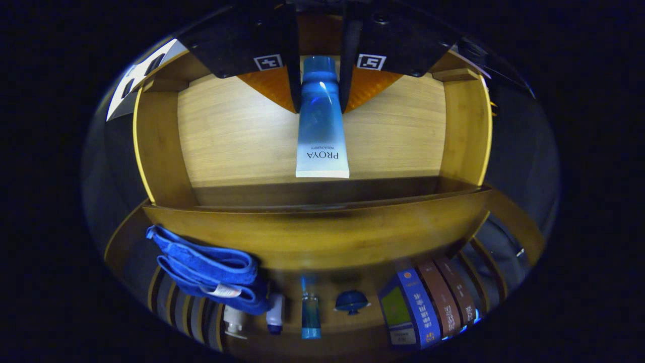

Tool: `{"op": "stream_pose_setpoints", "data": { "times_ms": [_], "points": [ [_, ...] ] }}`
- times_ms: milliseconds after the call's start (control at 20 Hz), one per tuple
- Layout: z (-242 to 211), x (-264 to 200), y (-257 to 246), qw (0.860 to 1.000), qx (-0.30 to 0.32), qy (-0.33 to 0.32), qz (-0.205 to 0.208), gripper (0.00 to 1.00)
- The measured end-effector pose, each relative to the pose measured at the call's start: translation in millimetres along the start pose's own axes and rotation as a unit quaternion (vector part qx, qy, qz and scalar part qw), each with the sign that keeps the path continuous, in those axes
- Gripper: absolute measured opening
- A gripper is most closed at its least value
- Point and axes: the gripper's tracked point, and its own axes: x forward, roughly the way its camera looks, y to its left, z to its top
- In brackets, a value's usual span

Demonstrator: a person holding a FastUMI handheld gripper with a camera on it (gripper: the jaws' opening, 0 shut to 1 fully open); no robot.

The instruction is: Pull open the drawer, take out the items inside it, and place them on the countertop above the cabinet.

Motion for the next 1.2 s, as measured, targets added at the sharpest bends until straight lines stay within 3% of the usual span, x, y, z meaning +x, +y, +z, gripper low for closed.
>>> {"op": "stream_pose_setpoints", "data": {
  "times_ms": [350,750,1100,1200],
  "points": [
    [90,-25,7,0.996,-0.011,-0.091,0.0,0.38],
    [178,32,22,0.996,-0.016,-0.092,-0.007,0.38],
    [194,79,22,0.998,-0.006,-0.061,-0.011,0.42],
    [197,83,26,0.998,0.001,-0.064,0.001,0.47]
  ]
}}
